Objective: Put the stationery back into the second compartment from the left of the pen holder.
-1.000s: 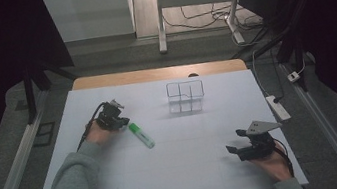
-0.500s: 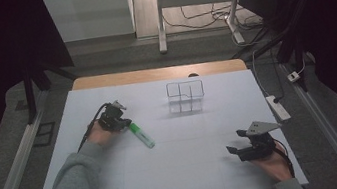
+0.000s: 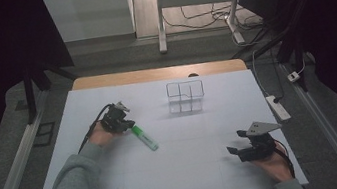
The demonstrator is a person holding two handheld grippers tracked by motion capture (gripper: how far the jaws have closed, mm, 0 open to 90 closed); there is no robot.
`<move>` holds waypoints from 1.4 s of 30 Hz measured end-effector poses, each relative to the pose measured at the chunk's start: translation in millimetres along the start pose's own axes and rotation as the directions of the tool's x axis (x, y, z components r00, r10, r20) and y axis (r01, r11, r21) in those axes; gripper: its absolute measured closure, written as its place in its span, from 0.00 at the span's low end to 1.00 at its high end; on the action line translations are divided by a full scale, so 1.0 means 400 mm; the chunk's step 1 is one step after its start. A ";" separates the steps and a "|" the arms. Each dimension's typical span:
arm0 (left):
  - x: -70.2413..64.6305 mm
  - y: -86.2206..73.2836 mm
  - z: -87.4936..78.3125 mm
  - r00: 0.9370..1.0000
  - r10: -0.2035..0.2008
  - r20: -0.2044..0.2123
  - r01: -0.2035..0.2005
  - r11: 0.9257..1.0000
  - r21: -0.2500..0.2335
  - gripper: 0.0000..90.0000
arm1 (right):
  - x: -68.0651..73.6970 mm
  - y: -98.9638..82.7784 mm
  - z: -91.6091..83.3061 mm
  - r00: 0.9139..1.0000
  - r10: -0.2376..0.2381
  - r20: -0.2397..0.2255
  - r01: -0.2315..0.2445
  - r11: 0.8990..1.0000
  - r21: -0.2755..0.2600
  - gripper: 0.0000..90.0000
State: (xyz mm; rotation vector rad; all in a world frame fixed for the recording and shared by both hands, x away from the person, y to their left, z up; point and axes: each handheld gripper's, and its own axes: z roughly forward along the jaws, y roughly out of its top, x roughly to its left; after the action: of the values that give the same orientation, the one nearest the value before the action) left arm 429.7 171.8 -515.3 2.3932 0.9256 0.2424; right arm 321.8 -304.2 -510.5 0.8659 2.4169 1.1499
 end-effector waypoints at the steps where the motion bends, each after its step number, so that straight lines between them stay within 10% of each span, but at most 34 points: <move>1: -0.003 0.001 -0.001 1.000 -0.001 0.003 0.001 1.000 -0.005 0.99 | 0.000 0.000 0.000 1.000 0.000 0.000 0.000 1.000 0.000 0.26; 16: 0.014 -0.008 0.022 0.999 -0.008 -0.033 0.009 1.000 0.028 0.99 | -0.001 0.000 0.001 1.000 -0.002 0.002 0.002 1.000 0.003 0.26; 42: -0.092 0.015 0.035 0.997 0.065 0.048 -0.067 0.997 0.040 0.99 | 0.004 0.001 0.001 1.000 -0.002 0.005 0.002 1.000 0.005 0.26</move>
State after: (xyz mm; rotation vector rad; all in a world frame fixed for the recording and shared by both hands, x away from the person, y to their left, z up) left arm 410.6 137.7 -522.5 2.4598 0.8393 0.1935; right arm 320.9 -302.7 -510.5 0.8659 2.4172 1.1407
